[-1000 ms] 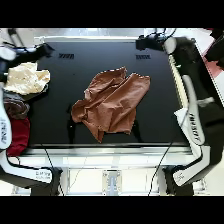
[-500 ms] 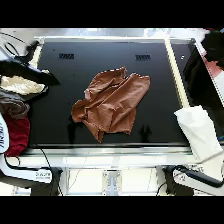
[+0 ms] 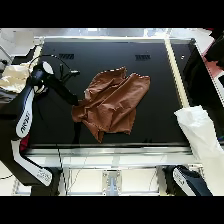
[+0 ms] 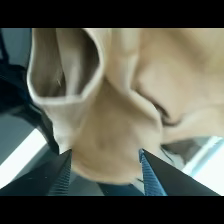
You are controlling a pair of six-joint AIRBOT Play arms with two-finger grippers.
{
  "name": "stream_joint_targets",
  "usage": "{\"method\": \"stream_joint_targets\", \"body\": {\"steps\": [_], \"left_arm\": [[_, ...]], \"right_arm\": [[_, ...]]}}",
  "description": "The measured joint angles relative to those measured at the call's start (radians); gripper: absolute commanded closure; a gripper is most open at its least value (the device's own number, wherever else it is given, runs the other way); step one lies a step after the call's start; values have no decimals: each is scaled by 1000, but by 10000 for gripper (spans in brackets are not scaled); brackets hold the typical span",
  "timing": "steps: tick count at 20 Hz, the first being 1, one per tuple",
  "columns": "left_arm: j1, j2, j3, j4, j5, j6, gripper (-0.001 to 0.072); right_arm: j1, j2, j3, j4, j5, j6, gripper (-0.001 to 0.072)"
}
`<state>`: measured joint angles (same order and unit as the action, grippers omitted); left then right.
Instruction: Fold the shirts.
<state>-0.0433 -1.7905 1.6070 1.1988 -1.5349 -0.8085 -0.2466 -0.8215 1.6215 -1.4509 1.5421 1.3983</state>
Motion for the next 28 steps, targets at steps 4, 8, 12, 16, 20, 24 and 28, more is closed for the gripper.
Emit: {"method": "stream_joint_targets", "body": {"steps": [4, 8, 12, 16, 20, 24, 28], "left_arm": [[-14, -23, -1, 19, 105, 5, 211], [-19, -40, -1, 23, 184, 5, 212], [-27, -63, -2, 15, 180, -16, 513], [-34, -77, -2, 13, 135, -27, 693], [-37, -79, -2, 12, 105, -43, 693], [-37, -79, -2, 12, 71, -48, 693], [-37, -79, -2, 12, 54, -59, 694]], "right_arm": [[-3, 27, -14, 67, 10, 1, 340], [-3, 32, -50, 132, 14, 2, 339], [-3, 35, -193, 201, 30, 14, 340], [-3, 35, -508, 337, 0, 34, 322], [-3, 34, -945, 596, -130, 80, 322], [8, 16, -1311, 1007, -302, 72, 321], [147, -28, -1463, 1283, -441, 47, 322]]}}
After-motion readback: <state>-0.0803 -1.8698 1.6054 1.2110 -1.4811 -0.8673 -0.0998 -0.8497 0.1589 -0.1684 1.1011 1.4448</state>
